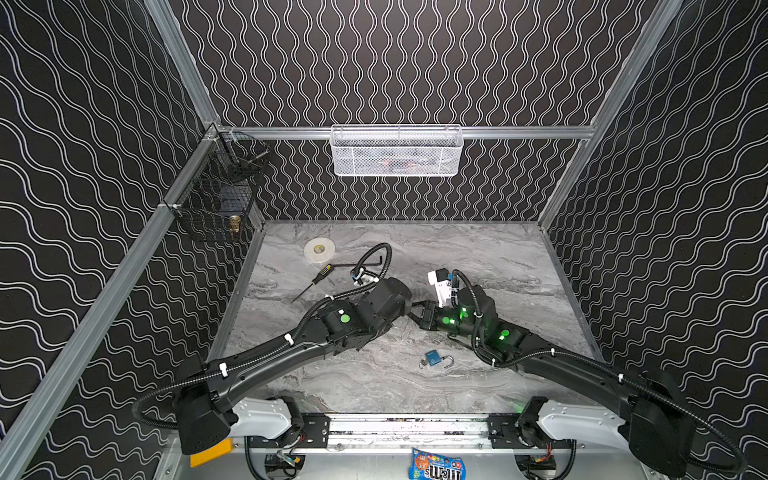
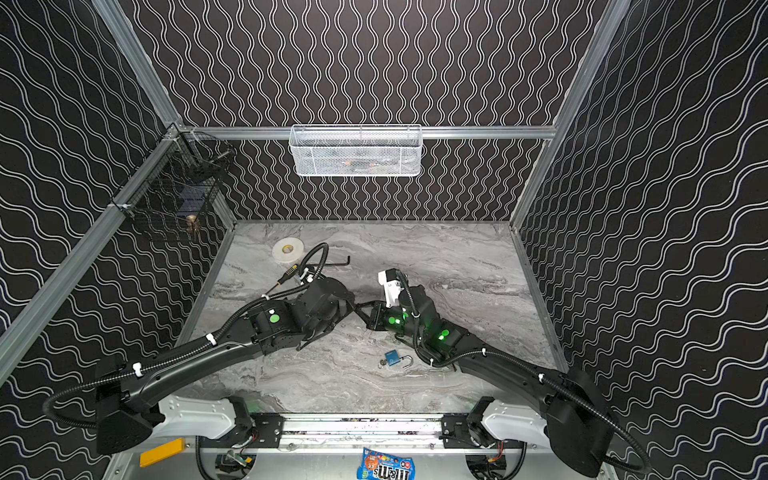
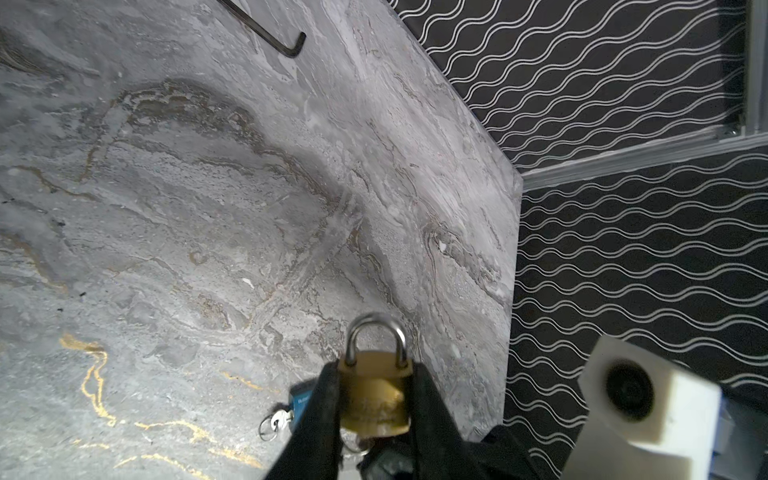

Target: Unlock with the key

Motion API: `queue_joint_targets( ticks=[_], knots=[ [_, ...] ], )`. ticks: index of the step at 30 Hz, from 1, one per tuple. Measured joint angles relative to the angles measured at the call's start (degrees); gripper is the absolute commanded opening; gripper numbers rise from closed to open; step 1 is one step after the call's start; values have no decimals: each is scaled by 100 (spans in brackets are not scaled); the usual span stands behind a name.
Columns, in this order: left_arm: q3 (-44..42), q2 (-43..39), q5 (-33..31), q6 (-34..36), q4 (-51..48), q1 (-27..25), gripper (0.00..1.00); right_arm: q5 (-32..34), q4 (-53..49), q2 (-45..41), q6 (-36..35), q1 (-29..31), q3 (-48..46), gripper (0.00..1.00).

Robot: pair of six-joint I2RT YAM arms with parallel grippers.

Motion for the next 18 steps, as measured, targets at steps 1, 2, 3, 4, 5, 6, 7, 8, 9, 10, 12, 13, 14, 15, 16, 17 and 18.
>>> queue_joint_targets(
  ticks=[1, 2, 3, 4, 5, 6, 7, 8, 9, 10, 12, 13, 14, 15, 16, 17, 18],
  knots=[
    [7, -31, 4, 7, -13, 7, 4, -20, -2, -48, -44, 0, -24, 15],
    [11, -61, 2, 9, -37, 24, 4, -26, -22, -109, -44, 0, -50, 16],
    [26, -90, -15, 26, -79, 46, 4, -37, -44, -160, -46, 0, -72, 17],
    [37, -118, -50, 28, -103, 70, 4, -37, -50, -201, -44, 0, -94, 18],
    [50, -146, -94, 31, -127, 74, 4, -44, -63, -234, -39, 0, -98, 19],
    [66, -175, -146, 33, -155, 76, 4, -63, -61, -258, -31, 0, -98, 19],
    [70, -197, -179, 33, -170, 81, 4, -70, -57, -264, 0, -2, -94, 20],
    [70, -219, -216, 33, -186, 81, 4, -90, -55, -256, 96, -2, -72, 20],
    [70, -234, -251, 31, -210, 81, 4, -116, -55, -225, 175, -4, -39, 21],
    [70, -238, -278, 31, -229, 81, 4, -146, -57, -181, 269, -4, 2, 22],
    [70, -238, -334, 28, -262, 81, 4, -184, -59, -76, 417, -4, 103, 23],
    [70, -238, -348, 28, -280, 81, 4, -195, -61, -28, 448, -4, 151, 23],
    [70, -238, -358, 28, -291, 81, 4, -199, -59, 15, 540, -4, 208, 23],
    [66, -238, -361, 28, -293, 81, 4, -212, -50, 50, 564, -4, 249, 24],
    [61, -236, -361, 26, -293, 81, 4, -212, -42, 87, 603, -4, 293, 24],
    [55, -236, -361, 26, -295, 83, 4, -212, -35, 127, 664, -4, 332, 24],
    [48, -236, -361, 26, -295, 83, 4, -212, -37, 166, 693, -4, 365, 24]
  ],
)
